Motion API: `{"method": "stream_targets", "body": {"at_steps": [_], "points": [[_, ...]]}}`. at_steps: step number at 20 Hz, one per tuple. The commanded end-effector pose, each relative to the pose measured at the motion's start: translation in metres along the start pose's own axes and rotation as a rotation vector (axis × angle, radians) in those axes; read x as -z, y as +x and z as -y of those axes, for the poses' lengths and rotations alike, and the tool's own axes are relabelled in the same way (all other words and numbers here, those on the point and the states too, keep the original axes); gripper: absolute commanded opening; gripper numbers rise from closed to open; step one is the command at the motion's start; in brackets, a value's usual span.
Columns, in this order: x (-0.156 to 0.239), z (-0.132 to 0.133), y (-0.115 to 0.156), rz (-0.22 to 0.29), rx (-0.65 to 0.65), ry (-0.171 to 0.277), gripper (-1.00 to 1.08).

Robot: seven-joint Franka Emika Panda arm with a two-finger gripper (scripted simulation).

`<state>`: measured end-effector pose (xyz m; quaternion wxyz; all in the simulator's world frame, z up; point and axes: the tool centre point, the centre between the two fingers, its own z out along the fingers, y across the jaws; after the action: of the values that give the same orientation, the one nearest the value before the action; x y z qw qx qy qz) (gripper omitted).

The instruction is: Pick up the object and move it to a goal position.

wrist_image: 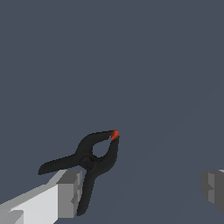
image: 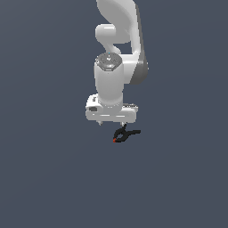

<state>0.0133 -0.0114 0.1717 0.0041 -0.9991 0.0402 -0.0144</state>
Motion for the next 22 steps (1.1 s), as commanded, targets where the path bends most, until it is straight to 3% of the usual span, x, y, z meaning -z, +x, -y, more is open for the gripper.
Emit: {"method": "stream_targets", "body": {"at_steps": [1,9,22], "points": [[-0.003,0.002,-0.001,0.001,-0.020,0.000,1.00],[-0.019,0.014,-0.007,0.006,-0.138,0.002,1.00],[-0.059,0.040,-0.025,0.018,-0.439,-0.002,1.00]]}}
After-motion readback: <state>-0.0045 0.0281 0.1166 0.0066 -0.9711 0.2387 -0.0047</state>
